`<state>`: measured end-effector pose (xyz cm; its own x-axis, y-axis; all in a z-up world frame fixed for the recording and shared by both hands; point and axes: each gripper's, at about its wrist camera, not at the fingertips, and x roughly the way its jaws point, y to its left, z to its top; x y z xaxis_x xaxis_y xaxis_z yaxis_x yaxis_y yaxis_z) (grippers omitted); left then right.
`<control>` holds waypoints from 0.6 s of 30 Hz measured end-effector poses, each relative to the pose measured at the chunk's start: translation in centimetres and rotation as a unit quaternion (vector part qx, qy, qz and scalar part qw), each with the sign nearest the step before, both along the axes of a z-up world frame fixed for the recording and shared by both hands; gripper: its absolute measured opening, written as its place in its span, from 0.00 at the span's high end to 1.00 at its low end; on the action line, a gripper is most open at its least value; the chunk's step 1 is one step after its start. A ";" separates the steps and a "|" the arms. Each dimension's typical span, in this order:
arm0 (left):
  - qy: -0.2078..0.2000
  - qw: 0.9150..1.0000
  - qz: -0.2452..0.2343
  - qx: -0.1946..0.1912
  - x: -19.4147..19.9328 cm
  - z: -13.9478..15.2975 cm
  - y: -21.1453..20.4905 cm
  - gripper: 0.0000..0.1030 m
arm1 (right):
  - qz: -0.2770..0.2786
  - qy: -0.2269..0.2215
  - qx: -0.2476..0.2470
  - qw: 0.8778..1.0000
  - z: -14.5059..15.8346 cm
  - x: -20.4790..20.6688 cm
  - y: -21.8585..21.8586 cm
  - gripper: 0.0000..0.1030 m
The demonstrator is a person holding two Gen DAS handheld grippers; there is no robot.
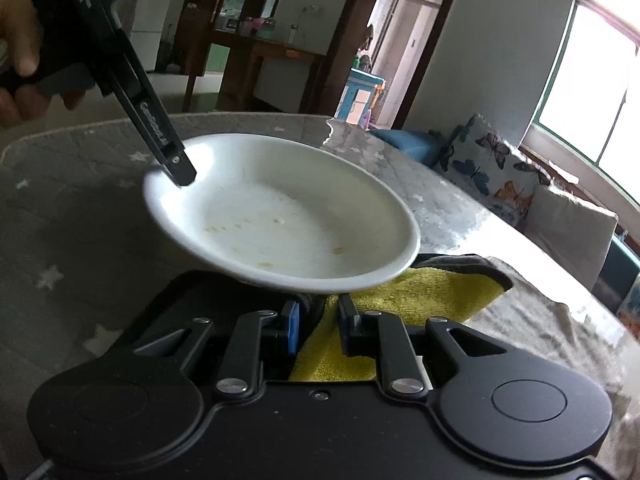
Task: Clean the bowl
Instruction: 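Wipe the bowl interior with the held cloth while the left tool holds the rim, then keep wiping the bowl with the cloth while the left tool tilts the bowl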
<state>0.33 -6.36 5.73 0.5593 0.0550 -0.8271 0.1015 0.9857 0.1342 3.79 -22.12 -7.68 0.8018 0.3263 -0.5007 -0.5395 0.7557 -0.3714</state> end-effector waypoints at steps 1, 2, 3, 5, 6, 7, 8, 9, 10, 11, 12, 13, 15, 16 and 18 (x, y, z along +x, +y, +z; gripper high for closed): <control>0.000 1.000 -0.002 0.005 0.2 0.0 0.0 0.66 | 0.001 -0.003 -0.006 1.000 -0.1 0.3 0.0 0.80; 0.000 1.000 -0.003 0.008 0.3 -0.1 0.1 0.66 | 0.003 -0.006 -0.013 1.000 -0.2 0.5 0.0 0.80; 0.001 1.000 -0.004 0.012 0.5 -0.1 0.1 0.66 | 0.003 -0.007 -0.016 1.000 -0.2 0.7 -0.1 0.80; 0.001 1.000 -0.006 0.015 0.8 -0.1 0.2 0.67 | 0.000 -0.009 -0.019 1.000 -0.3 1.2 -0.2 0.80; 0.002 1.000 -0.005 0.015 0.9 -0.1 0.3 0.68 | -0.005 -0.007 -0.020 1.000 -0.4 1.6 -0.3 0.80; 0.002 1.000 -0.003 0.014 1.0 -0.1 0.4 0.68 | -0.008 -0.007 -0.019 1.000 -0.5 1.8 -0.3 0.80; 0.002 1.000 -0.002 0.013 1.1 -0.1 0.5 0.68 | -0.014 -0.006 -0.015 1.000 -0.6 1.9 -0.4 0.80; 0.002 1.000 0.000 0.012 1.1 -0.1 0.6 0.68 | -0.020 -0.004 -0.012 1.000 -0.6 2.0 -0.6 0.80; 0.002 1.000 0.001 0.011 1.0 -0.1 0.6 0.67 | -0.026 -0.003 -0.008 1.000 -0.6 2.2 -0.7 0.80; 0.002 1.000 0.003 0.009 1.0 -0.2 0.6 0.67 | -0.031 -0.001 -0.004 1.000 -0.6 2.2 -0.8 0.80; 0.003 1.000 0.005 0.005 0.9 -0.2 0.7 0.67 | -0.035 0.000 -0.001 0.999 -0.6 2.2 -0.9 0.79; 0.006 1.000 0.009 -0.001 0.8 -0.2 0.7 0.66 | -0.038 0.002 0.002 0.999 -0.7 2.1 -1.1 0.77; 0.010 1.000 0.012 -0.010 0.7 -0.2 0.8 0.65 | -0.054 0.003 0.017 0.998 -0.6 1.9 -1.5 0.69; 0.010 1.000 0.014 -0.013 0.6 -0.2 0.8 0.64 | -0.057 0.003 0.019 0.998 -0.5 1.8 -1.6 0.68; 0.009 1.000 0.017 -0.018 0.2 -0.1 0.7 0.64 | -0.067 0.004 0.029 0.997 -0.3 1.8 -2.0 0.60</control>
<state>0.56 -5.68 5.65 0.5419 0.0433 -0.8393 0.0706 0.9928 0.0968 5.63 -24.13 -7.99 0.8364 0.2456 -0.4900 -0.4349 0.8414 -0.3207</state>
